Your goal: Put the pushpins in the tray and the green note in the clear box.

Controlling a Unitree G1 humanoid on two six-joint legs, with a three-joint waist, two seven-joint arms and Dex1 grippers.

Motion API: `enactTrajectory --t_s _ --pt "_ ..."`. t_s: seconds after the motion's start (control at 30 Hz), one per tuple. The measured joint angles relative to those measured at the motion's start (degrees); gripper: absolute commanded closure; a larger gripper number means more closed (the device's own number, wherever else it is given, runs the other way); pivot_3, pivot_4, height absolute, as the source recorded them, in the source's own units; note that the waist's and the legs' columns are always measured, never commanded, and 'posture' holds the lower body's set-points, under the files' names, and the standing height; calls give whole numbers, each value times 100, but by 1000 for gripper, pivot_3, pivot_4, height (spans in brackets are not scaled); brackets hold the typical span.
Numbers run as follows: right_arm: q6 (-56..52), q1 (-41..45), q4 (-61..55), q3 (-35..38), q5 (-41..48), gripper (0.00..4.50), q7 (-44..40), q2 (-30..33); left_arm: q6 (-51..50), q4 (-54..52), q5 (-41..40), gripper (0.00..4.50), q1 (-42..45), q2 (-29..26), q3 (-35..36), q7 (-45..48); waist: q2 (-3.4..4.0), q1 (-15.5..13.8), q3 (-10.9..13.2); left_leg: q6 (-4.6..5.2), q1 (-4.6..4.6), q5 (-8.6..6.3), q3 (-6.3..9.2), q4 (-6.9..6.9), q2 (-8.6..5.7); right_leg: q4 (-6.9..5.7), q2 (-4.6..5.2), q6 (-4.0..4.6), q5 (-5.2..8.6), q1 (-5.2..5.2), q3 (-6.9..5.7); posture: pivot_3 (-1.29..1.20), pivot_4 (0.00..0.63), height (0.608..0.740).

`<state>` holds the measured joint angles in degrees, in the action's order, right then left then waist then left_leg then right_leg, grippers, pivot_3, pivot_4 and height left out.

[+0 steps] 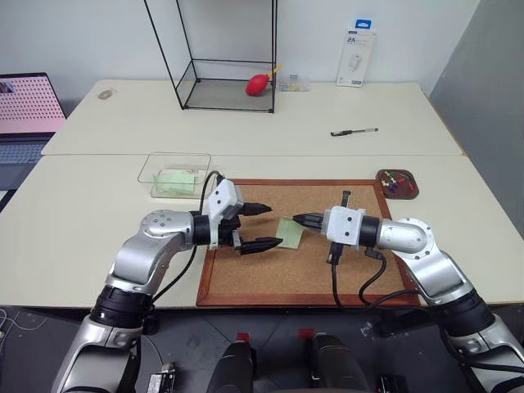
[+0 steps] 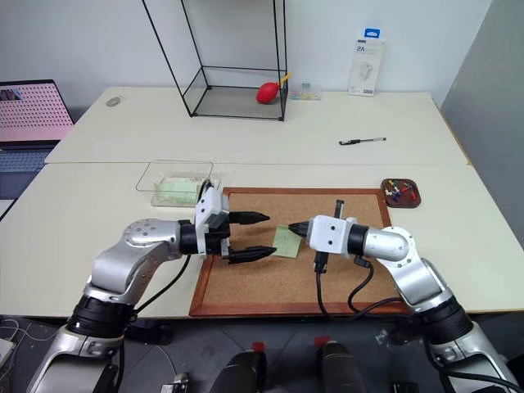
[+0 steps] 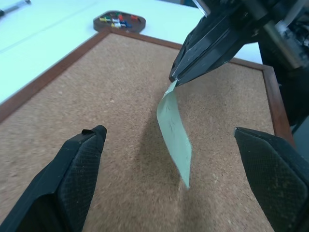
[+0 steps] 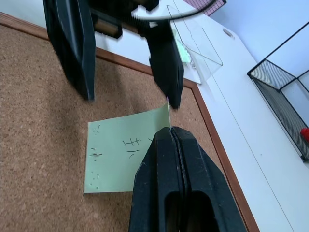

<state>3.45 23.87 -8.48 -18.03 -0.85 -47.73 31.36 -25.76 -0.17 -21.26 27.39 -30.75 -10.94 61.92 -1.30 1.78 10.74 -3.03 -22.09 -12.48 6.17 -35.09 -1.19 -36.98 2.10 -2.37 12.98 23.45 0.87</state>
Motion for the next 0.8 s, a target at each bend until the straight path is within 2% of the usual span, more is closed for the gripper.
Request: enactTrajectory --t_s 0.1,0.23,0.5,0.8 --pt "3 15 0 1 -7 4500 -20 -18 17 234 137 31 141 176 -133 -3 0 1 0 0 0 0 0 0 -1 -1 0 0 0 0 0 0 150 740" --pt "2 16 -17 1 -7 4500 -25 -54 37 368 209 639 229 396 -227 10 0 2 0 0 0 0 0 0 0 -1 0 0 0 0 1 0 150 740" --pt "-13 15 -39 1 -2 4500 -22 -125 14 478 246 2239 273 390 -227 139 0 3 0 0 2 0 1 0 0 -3 0 0 0 0 1 0 150 740" --pt "-27 15 -39 1 5 4500 -44 -217 15 478 297 3822 263 362 -227 163 0 2 0 0 2 0 0 0 -1 -3 1 0 0 0 2 0 150 740"
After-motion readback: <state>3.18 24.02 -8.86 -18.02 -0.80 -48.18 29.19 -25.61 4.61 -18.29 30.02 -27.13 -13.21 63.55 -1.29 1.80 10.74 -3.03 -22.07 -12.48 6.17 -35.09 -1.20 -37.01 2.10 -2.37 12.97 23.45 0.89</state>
